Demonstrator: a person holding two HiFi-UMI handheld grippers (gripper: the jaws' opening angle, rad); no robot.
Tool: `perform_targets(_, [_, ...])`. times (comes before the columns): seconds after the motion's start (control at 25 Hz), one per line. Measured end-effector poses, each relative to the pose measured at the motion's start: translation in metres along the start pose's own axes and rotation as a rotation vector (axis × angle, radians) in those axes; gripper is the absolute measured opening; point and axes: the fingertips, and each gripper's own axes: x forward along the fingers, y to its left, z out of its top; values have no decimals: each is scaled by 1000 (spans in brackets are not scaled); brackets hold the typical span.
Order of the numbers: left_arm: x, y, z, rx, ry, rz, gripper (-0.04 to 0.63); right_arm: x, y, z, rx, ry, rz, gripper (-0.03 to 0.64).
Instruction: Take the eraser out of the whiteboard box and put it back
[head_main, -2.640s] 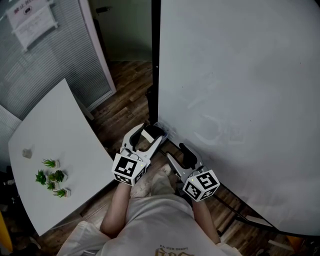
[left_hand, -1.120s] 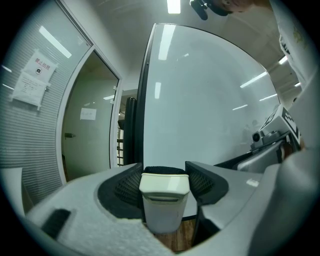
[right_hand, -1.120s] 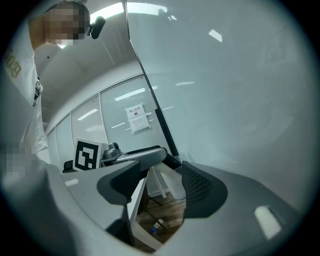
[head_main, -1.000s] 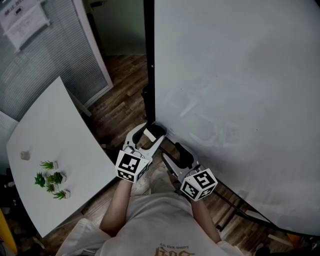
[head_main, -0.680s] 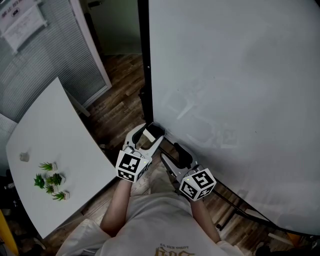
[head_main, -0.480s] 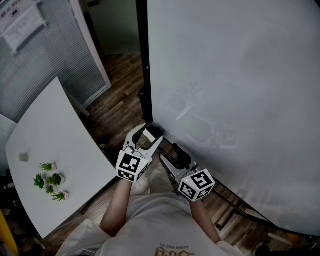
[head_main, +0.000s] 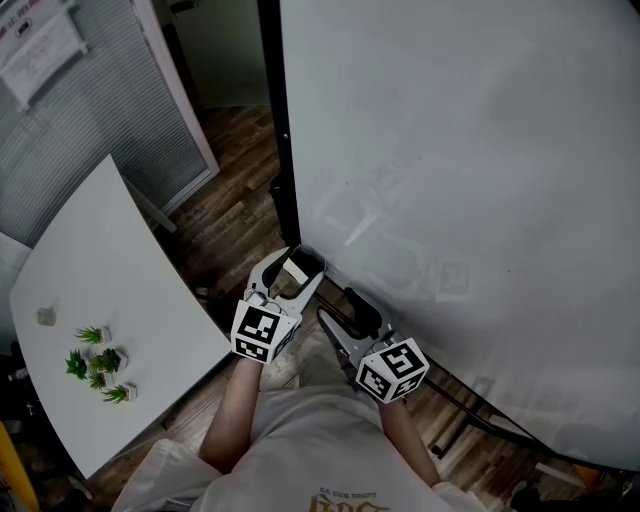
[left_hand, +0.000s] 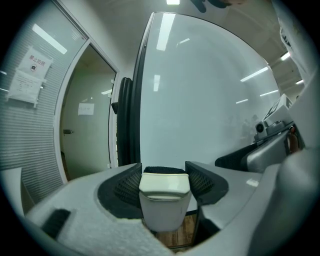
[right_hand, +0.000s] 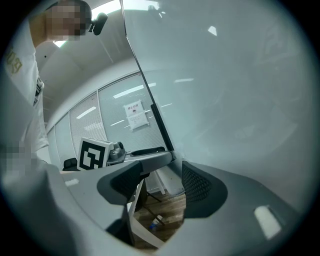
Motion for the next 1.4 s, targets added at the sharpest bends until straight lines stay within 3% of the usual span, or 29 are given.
perform_targets(0.64, [-5,0,1,-42,-6,-3,272,-3,3,0,-17,3,2,255])
perform_targets(1.4, [-46,3,24,-86,-99,37,247,-9,20,8,-73,-19,18,232])
